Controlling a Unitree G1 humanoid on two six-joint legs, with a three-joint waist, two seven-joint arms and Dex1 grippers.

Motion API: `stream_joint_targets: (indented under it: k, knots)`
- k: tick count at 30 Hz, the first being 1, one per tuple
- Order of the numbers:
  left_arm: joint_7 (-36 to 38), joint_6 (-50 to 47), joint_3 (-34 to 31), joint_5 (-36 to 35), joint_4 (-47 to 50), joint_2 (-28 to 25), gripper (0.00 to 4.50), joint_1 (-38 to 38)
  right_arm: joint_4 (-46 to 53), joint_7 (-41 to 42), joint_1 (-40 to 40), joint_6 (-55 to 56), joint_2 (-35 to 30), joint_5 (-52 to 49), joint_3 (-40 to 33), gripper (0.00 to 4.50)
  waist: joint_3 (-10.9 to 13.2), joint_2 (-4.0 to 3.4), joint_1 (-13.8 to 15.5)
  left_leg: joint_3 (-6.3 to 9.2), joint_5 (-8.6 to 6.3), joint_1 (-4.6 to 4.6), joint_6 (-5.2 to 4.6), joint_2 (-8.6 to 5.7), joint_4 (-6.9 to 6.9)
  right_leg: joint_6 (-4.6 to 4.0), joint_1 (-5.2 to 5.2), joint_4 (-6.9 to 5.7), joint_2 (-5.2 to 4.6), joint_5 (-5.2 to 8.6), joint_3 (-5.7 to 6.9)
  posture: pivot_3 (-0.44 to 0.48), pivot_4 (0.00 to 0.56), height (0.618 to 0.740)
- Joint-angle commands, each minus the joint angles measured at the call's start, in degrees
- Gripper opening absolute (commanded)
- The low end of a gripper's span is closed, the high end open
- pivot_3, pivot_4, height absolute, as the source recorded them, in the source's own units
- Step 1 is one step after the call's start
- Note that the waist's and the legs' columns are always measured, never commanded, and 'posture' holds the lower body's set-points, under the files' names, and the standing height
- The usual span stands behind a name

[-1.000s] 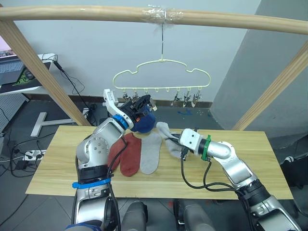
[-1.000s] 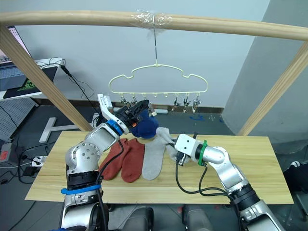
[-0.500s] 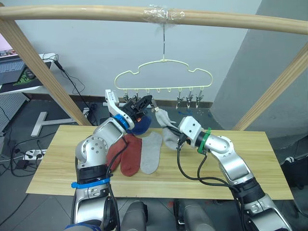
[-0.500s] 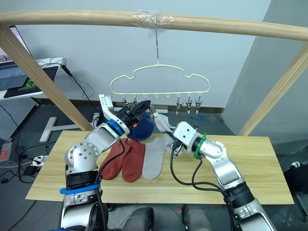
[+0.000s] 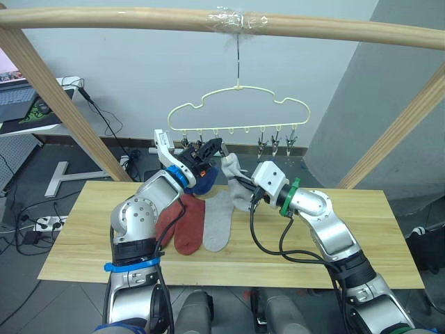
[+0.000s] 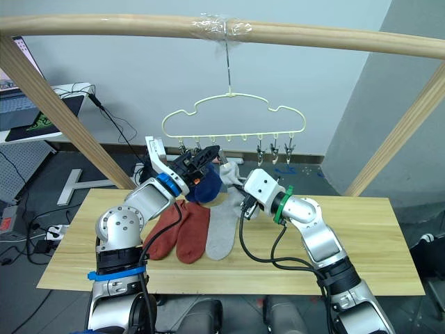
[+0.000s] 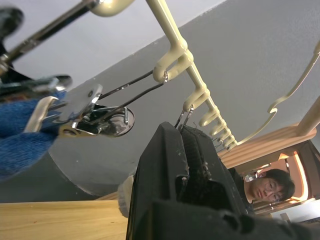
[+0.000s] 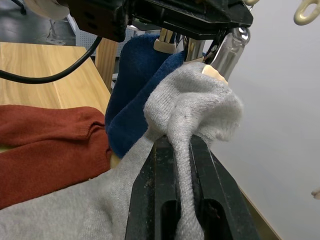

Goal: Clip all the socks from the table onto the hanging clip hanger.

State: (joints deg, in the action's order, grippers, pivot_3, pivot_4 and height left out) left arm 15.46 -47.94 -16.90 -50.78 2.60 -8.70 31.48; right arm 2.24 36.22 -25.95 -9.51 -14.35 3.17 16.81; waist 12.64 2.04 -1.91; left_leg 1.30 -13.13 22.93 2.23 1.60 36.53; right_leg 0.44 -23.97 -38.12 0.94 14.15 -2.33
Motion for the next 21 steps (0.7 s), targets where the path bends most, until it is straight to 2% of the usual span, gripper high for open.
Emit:
stream_joint_targets:
  k: [1, 21]
  knots:
    - [-0.5, 0.9, -1.2, -1.5, 1.3, 0.1, 0.0, 0.7, 2.1, 0.5, -0.7, -0.5, 0.5, -1.5, -0.4, 0.05, 0.0, 0.0, 0.0, 0.0, 0.0, 0.0, 0.0, 0.0, 0.0, 0.0, 0.0, 0.0, 0.0, 0.0, 0.0, -0.004, 0.204, 0.74]
    - [0.0, 1.5, -0.9, -1.6, 0.6, 0.0, 0.0, 1.4, 2.7, -0.2, -2.0, -2.4, 3.2, -3.7, -0.7, 0.05, 0.0, 0.01, 0.0, 0.0, 0.0, 0.03, 0.0, 0.0, 0.0, 0.0, -0.03, 0.02, 0.0, 0.0, 0.01, -0.01, 0.205, 0.74]
